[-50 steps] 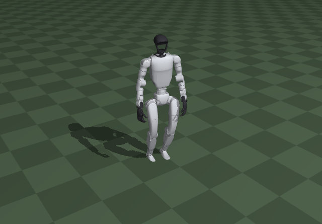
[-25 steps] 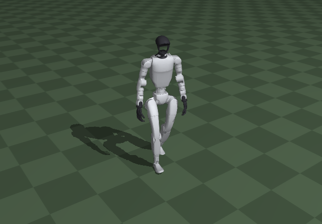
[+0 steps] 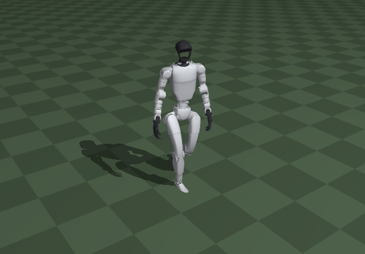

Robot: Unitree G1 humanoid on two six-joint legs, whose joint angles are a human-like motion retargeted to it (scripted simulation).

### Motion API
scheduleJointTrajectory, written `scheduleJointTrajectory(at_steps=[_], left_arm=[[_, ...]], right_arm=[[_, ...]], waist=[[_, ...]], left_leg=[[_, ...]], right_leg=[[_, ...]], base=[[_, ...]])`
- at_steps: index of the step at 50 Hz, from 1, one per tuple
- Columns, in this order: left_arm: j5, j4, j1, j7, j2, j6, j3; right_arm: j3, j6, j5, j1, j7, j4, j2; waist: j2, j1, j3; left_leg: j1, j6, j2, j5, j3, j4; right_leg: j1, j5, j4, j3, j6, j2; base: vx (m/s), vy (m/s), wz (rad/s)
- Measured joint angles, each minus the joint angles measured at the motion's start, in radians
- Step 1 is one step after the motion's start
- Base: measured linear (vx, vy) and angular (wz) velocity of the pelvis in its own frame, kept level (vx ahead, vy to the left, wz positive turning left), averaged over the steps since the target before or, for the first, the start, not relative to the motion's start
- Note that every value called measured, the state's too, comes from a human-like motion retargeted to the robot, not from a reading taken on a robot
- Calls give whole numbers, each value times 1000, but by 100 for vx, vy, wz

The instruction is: Walk

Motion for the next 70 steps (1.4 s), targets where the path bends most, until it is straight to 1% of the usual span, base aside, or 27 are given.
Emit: scheduleJointTrajectory(at_steps=[3,5,8,10,12,15,18,22,25,30,32,35,37,38,40,42,44,47,49,53,55,58,60,63,65,67,70], left_arm=[[-3,-13,-15,-8,5,7,2],[-3,-30,-30,-12,10,10,5],[-10,-65,-62,-16,24,9,15],[-20,-95,-80,-13,35,5,24],[-40,-123,-95,-5,44,-1,35],[-68,-156,-109,11,55,-15,48],[-89,-171,-120,26,61,-24,61],[-86,-172,-123,33,65,-29,76],[-75,-158,-104,37,61,-27,84],[-88,-105,-37,40,46,-16,101],[-107,-71,-10,34,43,-8,113],[-126,-24,27,11,45,2,132],[-119,-17,49,-1,50,9,143],[-113,-17,57,-5,55,13,148],[-98,-19,71,-6,62,19,151],[-83,-17,68,-3,69,26,150],[-70,-16,63,2,73,28,145],[-61,-24,55,11,78,22,135],[-58,-35,47,17,84,11,130],[-54,-61,24,33,98,-14,133],[-52,-73,19,45,99,-21,137],[-53,-79,28,57,87,-21,141],[-56,-71,33,54,76,-14,140],[-62,-42,26,30,55,2,127],[-56,-37,20,17,50,10,113],[-50,-44,6,8,49,16,103],[-43,-68,-23,7,56,18,99]], right_arm=[[6,0,-4,-6,-4,-27,-10],[14,1,-14,-15,-6,-45,-15],[28,1,-35,-39,1,-74,-21],[39,-1,-49,-57,8,-94,-22],[51,-5,-57,-77,14,-111,-21],[70,-15,-60,-104,16,-136,-16],[86,-25,-59,-131,12,-153,-9],[95,-31,-70,-151,3,-174,-3],[96,-33,-80,-150,-6,-173,4],[87,-24,-84,-105,-19,-118,30],[75,-17,-81,-84,-10,-72,44],[52,-12,-65,-60,26,3,62],[36,-8,-52,-52,44,25,64],[28,-7,-46,-51,49,31,63],[14,-8,-33,-47,45,29,58],[1,-12,-18,-51,30,14,47],[-8,-18,-3,-50,13,-10,36],[-16,-24,13,-49,-6,-50,28],[-23,-26,22,-51,-16,-68,26],[-36,-28,26,-58,-29,-83,28],[-40,-28,22,-50,-35,-86,31],[-46,-26,19,-25,-45,-82,38],[-49,-21,17,-13,-50,-73,37],[-44,-12,16,-9,-46,-51,23],[-39,-7,9,-4,-47,-47,15],[-32,-3,-5,-6,-49,-44,6],[-20,-1,-31,-20,-47,-38,-3]], waist=[[9,14,4],[8,29,8],[-10,59,21],[-25,83,34],[-42,104,50],[-61,132,69],[-84,147,82],[-109,156,74],[-113,166,53],[-155,194,11],[-185,209,0],[-249,221,-4],[-271,216,-5],[-274,211,-3],[-273,199,4],[-257,182,14],[-236,160,24],[-204,124,39],[-180,103,47],[-139,75,43],[-133,64,32],[-116,53,0],[-91,45,-15],[-18,31,-5],[9,33,-3],[16,43,2],[6,74,11]], left_leg=[[-110,16,44,17,52,205],[-190,58,75,-30,86,314],[-310,132,100,-136,123,387],[-380,172,102,-197,140,371],[-433,194,88,-233,151,295],[-493,199,63,-249,168,118],[-519,175,20,-199,182,-145],[-522,137,-43,-77,178,-523],[-542,134,-65,-43,175,-623],[-571,188,-127,-19,181,-472],[-564,224,-166,-33,183,-397],[-507,286,-254,-79,179,-363],[-458,319,-290,-110,159,-367],[-431,331,-299,-126,146,-372],[-368,343,-311,-157,120,-385],[-287,339,-306,-172,86,-432],[-199,326,-293,-185,51,-481],[-79,307,-261,-212,3,-535],[-11,297,-231,-231,-26,-568],[75,275,-185,-272,-68,-602],[97,265,-180,-303,-65,-573],[111,240,-154,-325,-38,-475],[109,201,-122,-296,-32,-372],[63,77,-59,-131,-45,-107],[-11,24,-29,-25,-28,83],[-113,30,5,4,13,249],[-284,105,53,-86,78,414]], right_leg=[[59,-47,-18,8,-21,26],[99,-74,-31,15,-27,35],[170,-102,-67,33,-26,30],[222,-120,-92,49,-23,21],[278,-140,-116,67,-20,7],[352,-177,-139,89,-20,-15],[423,-213,-165,97,-19,-50],[482,-258,-173,84,-12,-83],[507,-302,-137,75,-11,-84],[524,-329,11,71,15,-125],[517,-278,122,78,49,-154],[460,-68,370,120,157,-200],[378,65,551,126,197,-228],[333,96,633,119,198,-243],[239,73,762,92,164,-286],[148,-10,805,59,112,-324],[72,-79,762,27,76,-346],[-13,-107,569,-3,67,-334],[-47,-65,372,-12,92,-295],[-74,80,-48,10,165,-192],[-93,122,-112,33,186,-165],[-109,176,-48,47,179,-131],[-99,181,11,47,153,-99],[-22,115,46,13,82,-30],[22,58,56,-2,39,-4],[70,8,49,-11,12,7],[149,-45,12,-17,-1,7]], base=[[46,-10,-1],[47,-10,2],[47,-9,1],[48,-8,-6],[49,-6,-10],[50,-3,-10],[50,1,3],[51,7,27],[58,10,32],[67,8,33],[71,5,40],[70,4,56],[70,3,58],[71,3,51],[72,4,46],[73,4,44],[74,3,50],[76,0,60],[77,-3,61],[76,-7,47],[76,-9,47],[74,-10,47],[72,-12,53],[66,-13,57],[64,-14,50],[63,-15,49],[63,-16,40]])
